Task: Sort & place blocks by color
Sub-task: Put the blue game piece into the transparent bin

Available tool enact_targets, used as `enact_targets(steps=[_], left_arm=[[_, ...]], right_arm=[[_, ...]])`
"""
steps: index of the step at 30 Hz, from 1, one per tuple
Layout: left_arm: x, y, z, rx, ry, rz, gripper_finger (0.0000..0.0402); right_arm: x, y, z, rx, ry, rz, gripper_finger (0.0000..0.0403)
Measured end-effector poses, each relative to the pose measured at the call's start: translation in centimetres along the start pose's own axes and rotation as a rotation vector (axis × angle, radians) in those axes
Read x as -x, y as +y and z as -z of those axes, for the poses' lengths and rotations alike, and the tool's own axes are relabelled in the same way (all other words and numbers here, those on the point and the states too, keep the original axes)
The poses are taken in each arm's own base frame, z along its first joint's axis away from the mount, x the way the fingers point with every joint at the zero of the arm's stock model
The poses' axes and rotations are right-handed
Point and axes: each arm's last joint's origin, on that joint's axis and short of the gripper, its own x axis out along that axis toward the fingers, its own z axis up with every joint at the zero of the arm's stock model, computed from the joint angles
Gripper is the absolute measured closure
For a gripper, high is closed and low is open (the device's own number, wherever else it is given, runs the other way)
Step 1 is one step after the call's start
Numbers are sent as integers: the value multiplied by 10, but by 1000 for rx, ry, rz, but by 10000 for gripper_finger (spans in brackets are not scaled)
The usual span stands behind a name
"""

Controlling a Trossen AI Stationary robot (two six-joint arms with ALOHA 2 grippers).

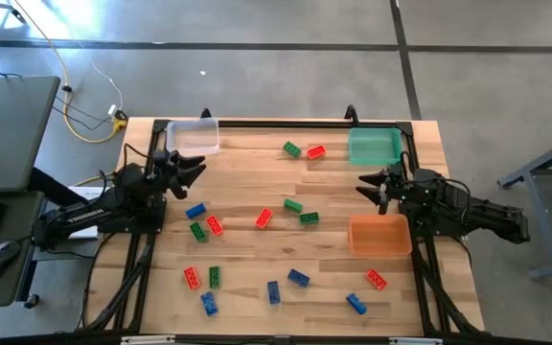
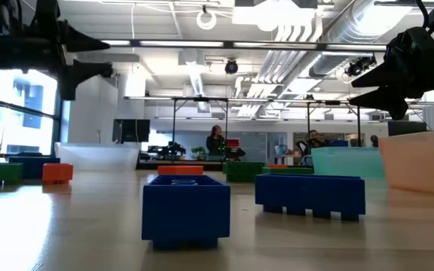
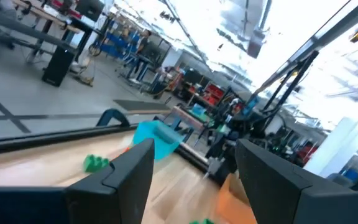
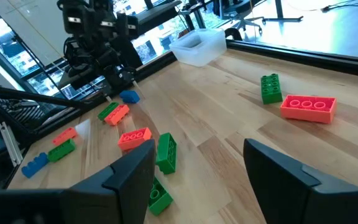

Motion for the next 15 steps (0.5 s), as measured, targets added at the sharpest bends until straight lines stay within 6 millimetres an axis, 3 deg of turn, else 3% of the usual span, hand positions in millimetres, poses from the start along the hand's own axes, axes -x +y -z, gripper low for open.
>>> enact_targets(steps=[8, 15], left_arm=[[3, -35, -55, -62, -53, 75, 188], [-5, -61, -100, -205, 160, -88, 188]], right_arm=[[0, 0, 0, 0, 0, 0, 171], [0, 0, 0, 0, 0, 0, 171]])
